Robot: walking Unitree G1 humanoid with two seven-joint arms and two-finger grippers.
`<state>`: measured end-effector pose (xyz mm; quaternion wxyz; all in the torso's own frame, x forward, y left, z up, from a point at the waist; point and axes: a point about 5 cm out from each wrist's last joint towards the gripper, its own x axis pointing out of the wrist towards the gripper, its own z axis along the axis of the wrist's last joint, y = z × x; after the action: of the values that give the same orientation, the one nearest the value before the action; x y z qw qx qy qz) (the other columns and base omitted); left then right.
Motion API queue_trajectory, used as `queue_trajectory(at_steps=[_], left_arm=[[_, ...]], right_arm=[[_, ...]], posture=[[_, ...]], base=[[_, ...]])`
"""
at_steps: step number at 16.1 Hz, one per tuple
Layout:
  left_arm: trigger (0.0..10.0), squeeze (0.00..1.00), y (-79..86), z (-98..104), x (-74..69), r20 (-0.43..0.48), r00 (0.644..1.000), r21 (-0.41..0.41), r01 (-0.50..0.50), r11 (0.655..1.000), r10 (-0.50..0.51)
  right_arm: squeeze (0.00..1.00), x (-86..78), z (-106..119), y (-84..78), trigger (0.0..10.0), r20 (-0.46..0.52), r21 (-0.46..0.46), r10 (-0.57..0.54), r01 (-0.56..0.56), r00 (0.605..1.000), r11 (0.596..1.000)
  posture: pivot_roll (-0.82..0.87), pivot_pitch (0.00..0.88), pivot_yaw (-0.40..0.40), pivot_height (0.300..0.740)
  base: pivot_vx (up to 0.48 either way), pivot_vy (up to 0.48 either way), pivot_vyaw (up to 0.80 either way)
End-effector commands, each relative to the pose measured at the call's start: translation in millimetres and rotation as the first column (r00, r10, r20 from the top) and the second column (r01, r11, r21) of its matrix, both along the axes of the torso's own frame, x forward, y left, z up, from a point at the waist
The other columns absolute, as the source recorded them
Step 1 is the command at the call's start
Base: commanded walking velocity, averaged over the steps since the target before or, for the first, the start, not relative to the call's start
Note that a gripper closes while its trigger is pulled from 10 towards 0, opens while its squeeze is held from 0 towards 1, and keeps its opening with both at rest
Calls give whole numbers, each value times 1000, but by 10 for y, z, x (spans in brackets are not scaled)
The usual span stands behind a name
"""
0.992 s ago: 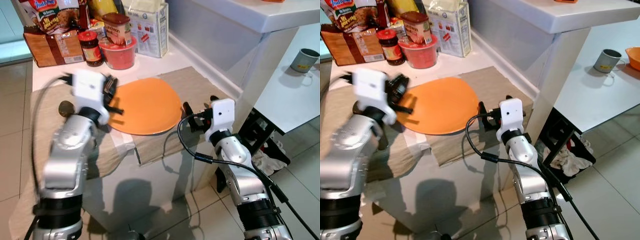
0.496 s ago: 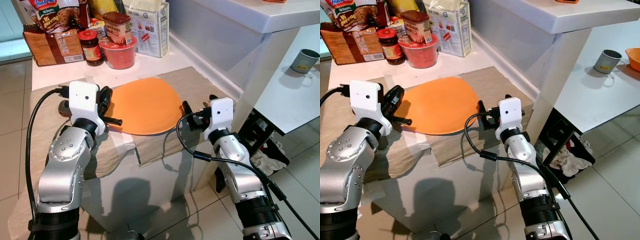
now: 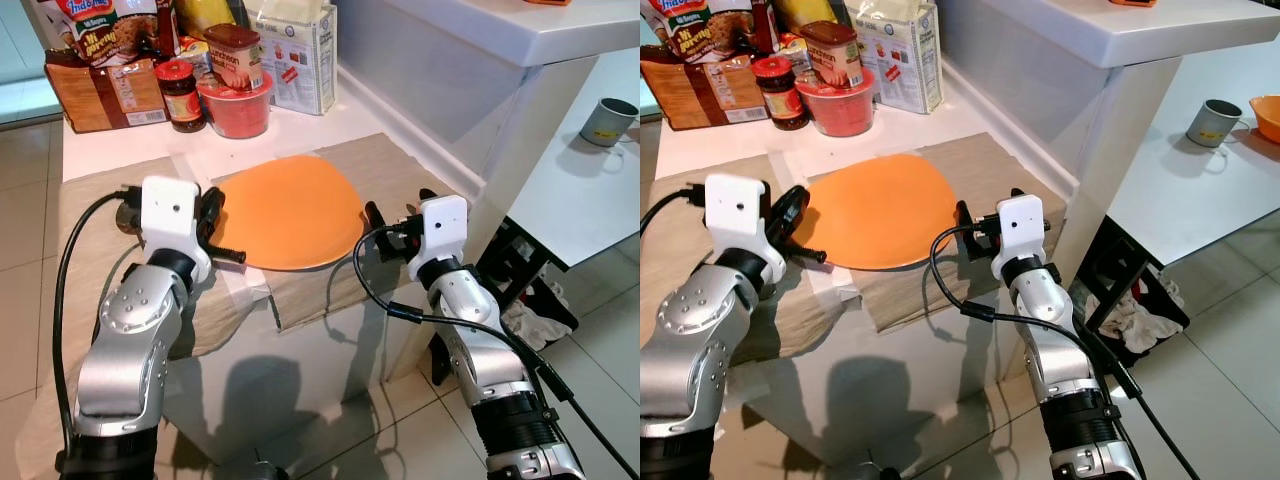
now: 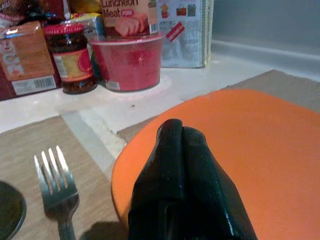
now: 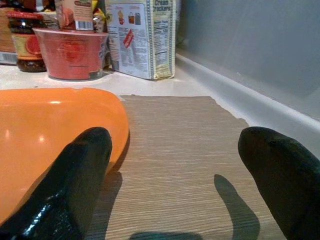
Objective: Setting the table
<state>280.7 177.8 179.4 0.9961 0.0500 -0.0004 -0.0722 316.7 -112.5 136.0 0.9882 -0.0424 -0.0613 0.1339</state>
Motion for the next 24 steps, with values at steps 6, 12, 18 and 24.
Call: queue_trajectory(at_steps=[6, 12, 18, 24], left_arm=[[10000, 0, 17, -44, -56, -7, 1000, 19, -3, 1000, 3], [10000, 0, -146, -89, -88, -23, 998, 8, 63, 998, -63], [10000, 0, -247, -318, -7, -136, 985, 32, 113, 993, -107], [10000, 0, -153, -320, 131, -152, 983, 84, 120, 989, -106]], right_arm=[[0, 44, 44, -14, 10000, -5, 20, 17, -17, 1000, 1000], [0, 58, 35, -4, 10000, -10, 12, 27, -27, 1000, 1000], [0, 61, 85, -13, 10000, -3, 30, 25, -25, 1000, 999], [0, 38, 118, -46, 10000, -31, 74, 32, -29, 999, 997]], posture=[[76, 0, -10, 740], [77, 0, -17, 740], [63, 0, -8, 740], [46, 0, -2, 740]], base=[[0, 0, 0], [0, 0, 0], [0, 0, 0], [0, 0, 0]])
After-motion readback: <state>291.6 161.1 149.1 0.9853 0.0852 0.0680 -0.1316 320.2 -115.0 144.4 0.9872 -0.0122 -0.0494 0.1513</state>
